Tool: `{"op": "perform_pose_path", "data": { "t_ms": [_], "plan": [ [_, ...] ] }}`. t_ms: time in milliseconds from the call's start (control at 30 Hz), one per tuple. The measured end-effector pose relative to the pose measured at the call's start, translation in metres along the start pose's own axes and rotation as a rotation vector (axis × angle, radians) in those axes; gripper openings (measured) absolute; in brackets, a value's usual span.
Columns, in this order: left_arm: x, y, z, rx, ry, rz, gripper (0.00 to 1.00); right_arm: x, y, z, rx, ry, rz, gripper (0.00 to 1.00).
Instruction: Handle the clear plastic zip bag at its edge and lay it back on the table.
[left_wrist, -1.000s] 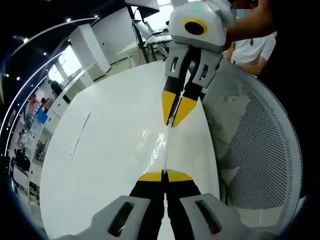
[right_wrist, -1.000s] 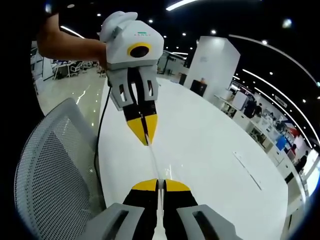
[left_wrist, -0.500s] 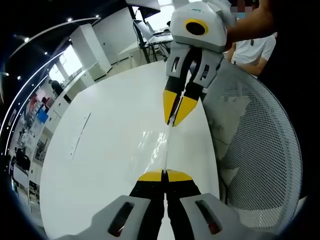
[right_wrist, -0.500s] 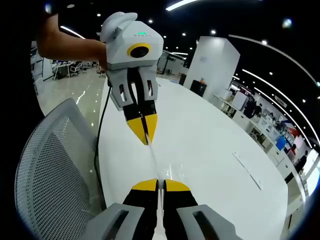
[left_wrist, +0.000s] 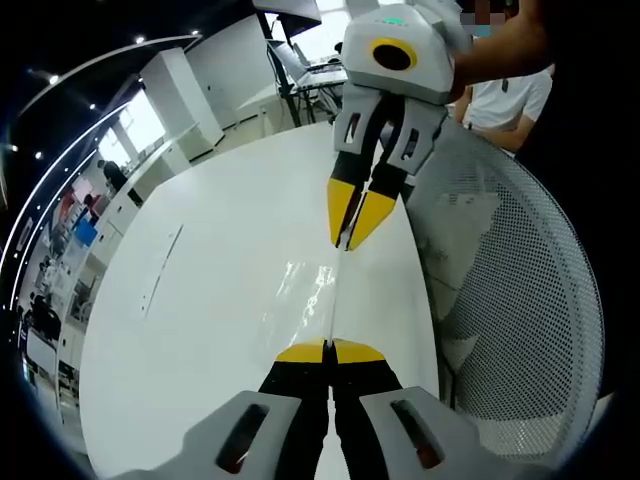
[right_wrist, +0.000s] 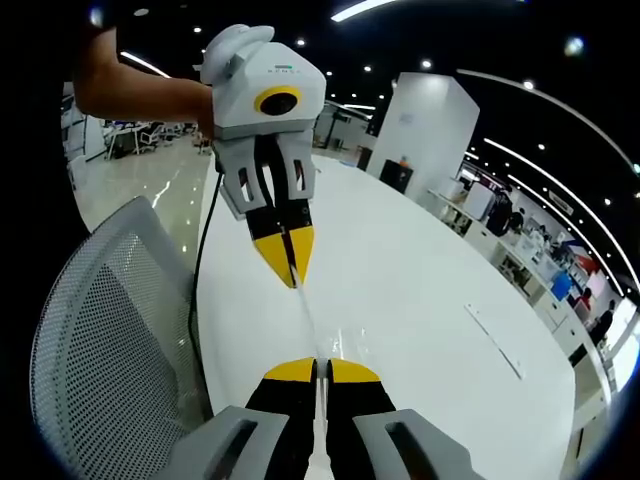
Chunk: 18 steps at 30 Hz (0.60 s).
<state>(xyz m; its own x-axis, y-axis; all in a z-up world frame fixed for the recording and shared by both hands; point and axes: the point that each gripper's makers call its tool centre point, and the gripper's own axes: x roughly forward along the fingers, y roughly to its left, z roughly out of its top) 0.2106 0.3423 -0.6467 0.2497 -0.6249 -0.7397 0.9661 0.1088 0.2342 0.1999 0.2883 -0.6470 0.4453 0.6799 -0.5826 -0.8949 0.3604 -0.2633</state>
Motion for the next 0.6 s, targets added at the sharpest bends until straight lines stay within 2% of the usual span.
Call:
{"op": "perform_pose_path", "data": {
  "t_ms": [600],
  "plan": [
    [-0.0010, 0.0016, -0.0022, -0.006, 0.000, 0.004, 0.00, -0.0013, -0.0014, -0.0019, 0.007, 0.000, -0.006, 0.00]
  ]
}}
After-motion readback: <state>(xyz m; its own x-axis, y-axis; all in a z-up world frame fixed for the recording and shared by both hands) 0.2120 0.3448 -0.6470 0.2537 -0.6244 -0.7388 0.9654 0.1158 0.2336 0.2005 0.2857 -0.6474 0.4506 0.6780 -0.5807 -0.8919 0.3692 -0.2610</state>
